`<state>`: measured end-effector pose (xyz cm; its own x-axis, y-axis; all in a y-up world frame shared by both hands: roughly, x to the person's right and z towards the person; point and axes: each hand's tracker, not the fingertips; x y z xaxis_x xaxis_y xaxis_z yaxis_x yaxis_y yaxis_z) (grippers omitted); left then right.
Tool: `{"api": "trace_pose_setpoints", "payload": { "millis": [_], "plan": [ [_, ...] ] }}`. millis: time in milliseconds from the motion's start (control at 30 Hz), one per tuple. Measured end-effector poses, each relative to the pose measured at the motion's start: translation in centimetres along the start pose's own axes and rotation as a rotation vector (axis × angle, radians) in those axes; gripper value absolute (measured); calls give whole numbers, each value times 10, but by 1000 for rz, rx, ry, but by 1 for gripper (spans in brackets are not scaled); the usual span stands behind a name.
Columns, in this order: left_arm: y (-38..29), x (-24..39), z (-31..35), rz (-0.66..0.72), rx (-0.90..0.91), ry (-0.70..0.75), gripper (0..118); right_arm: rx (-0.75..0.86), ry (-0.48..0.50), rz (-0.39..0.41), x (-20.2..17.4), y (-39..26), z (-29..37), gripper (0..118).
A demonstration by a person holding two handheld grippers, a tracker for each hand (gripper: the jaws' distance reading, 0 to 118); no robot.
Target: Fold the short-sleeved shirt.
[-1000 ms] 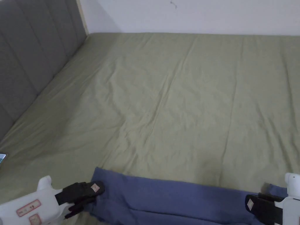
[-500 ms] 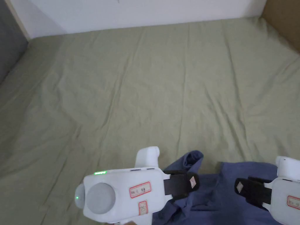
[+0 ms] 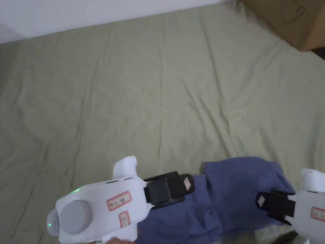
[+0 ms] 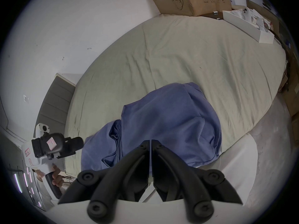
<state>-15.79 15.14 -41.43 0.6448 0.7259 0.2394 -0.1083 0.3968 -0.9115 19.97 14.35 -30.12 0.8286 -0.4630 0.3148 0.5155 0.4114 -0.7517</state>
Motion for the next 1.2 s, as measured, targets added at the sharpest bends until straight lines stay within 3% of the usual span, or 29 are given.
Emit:
{"api": "trace_pose_setpoints", "payload": {
  "millis": [33,67,133,267,467,633,700,733,767,800,867,1067,1200],
  "plan": [
    [-1,-3,5,3,18,7,46,2,4,1,0,0,0,3],
    [-2,-10,7,-4,33,29,8,3,7,3,-1,0,-1,3],
    [-7,-17,0,-1,11,114,4,6,15,7,-2,-1,-1,3],
    [-27,-14,-29,48,-121,-27,4,12,32,25,-8,-4,2,3],
    [-54,5,-94,-46,-351,-12,4,11,32,41,-9,-7,7,3],
    [-51,15,-87,-72,-354,-59,5,26,20,37,-4,-3,15,3],
    [-40,8,-68,-39,-298,-71,7,31,13,33,-5,-2,16,3],
    [-35,3,-57,-16,-265,-82,18,32,10,38,-5,-1,16,3],
    [-28,-6,-41,7,-229,-90,46,31,7,43,-7,0,16,3],
    [-24,-15,-25,36,-201,-96,64,32,6,46,-8,0,16,3],
    [-17,-39,7,83,-120,-80,80,22,10,59,-12,1,14,3],
    [-21,-123,81,282,36,14,81,-3,6,101,-27,2,4,3],
    [-36,-165,78,366,12,22,81,-20,1,136,-43,3,0,3]
  ]
}}
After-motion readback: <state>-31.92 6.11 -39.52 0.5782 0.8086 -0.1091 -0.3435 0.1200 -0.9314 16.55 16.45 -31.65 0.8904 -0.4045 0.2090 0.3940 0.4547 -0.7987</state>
